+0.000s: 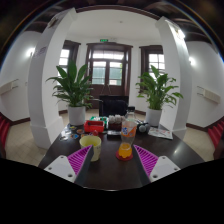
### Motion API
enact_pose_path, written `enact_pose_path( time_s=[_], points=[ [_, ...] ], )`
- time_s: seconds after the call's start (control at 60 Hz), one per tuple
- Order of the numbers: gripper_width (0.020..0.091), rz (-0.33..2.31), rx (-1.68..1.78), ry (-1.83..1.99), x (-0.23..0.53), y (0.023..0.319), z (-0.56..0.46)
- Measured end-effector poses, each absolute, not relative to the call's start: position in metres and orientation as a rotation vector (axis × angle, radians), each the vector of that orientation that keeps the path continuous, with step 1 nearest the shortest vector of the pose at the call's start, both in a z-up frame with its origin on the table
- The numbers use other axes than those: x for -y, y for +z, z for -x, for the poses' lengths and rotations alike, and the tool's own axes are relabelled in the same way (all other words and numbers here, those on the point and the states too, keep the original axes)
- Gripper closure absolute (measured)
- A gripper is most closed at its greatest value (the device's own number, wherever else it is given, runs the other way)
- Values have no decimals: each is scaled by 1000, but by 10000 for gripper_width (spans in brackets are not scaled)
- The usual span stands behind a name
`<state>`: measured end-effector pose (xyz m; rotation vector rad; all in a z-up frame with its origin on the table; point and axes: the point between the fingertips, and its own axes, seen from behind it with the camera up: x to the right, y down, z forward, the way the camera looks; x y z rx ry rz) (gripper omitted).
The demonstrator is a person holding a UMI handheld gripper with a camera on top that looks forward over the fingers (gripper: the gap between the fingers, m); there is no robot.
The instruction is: Pour water
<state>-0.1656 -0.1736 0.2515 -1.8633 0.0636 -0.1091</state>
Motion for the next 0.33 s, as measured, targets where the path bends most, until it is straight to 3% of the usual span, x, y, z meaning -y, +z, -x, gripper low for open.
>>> enact_pose_path(
  time_s=[0.333],
  points=[
    [318, 1824, -34, -82, 175, 278, 178]
  ],
)
